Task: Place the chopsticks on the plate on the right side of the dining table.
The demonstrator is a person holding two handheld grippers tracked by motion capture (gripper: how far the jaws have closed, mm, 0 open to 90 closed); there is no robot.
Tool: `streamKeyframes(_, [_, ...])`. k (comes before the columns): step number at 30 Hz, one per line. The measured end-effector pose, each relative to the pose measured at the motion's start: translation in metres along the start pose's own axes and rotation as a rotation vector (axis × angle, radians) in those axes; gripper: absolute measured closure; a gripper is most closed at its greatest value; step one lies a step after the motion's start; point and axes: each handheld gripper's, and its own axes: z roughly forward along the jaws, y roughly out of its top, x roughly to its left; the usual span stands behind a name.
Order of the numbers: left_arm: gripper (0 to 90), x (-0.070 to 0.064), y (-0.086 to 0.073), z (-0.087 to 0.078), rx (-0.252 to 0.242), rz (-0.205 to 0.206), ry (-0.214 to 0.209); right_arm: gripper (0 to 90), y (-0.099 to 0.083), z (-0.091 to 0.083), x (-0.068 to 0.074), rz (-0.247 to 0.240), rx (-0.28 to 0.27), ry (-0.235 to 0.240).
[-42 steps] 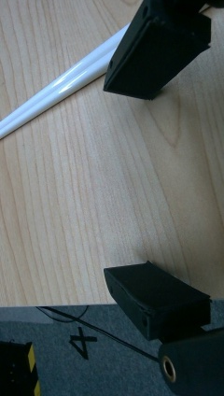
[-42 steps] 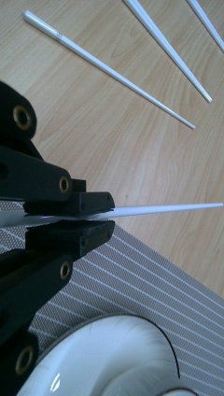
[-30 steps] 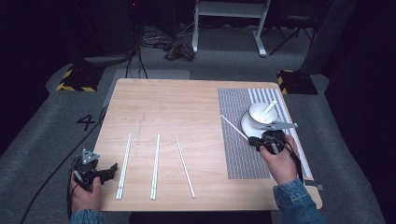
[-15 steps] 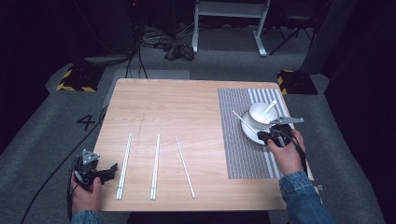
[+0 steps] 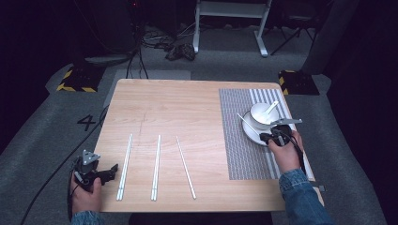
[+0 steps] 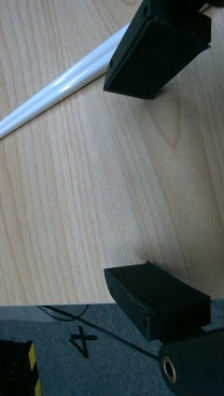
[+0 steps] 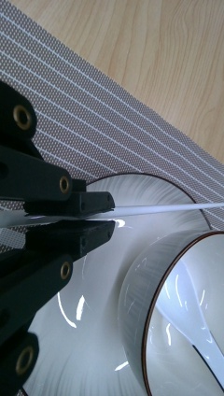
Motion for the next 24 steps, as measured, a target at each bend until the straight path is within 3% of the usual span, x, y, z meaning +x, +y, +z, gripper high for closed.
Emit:
streamKeyframes(6, [10.4, 0.0, 0.0, 0.0, 0.0, 0.0, 0.001, 85.1, -0.005, 0.01, -0.008, 0.018, 0.016, -0.015])
streamKeyframes(18, [10.4, 0.0, 0.0, 0.0, 0.0, 0.0, 0.001, 83.7, -0.009, 0.018, -0.014, 0.004, 0.025, -0.061])
streamKeyframes(24, [10.4, 0.0, 0.0, 0.0, 0.0, 0.001, 0.001, 70.3, -0.01, 0.017, -0.021, -0.009, 0.01, -0.126])
